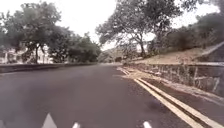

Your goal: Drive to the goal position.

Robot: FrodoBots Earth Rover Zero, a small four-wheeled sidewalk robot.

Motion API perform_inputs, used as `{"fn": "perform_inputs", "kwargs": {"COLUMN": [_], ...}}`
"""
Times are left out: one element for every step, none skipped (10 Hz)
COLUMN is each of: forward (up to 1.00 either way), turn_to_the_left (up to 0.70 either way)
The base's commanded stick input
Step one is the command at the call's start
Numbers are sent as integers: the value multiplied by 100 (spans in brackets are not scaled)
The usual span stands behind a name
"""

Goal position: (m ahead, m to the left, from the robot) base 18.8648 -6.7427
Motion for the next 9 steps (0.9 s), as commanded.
{"fn": "perform_inputs", "kwargs": {"forward": [70,70,70,70,70,70,70,70,70], "turn_to_the_left": [-13,-23,-6,-3,-17,-14,-10,-15,-8]}}
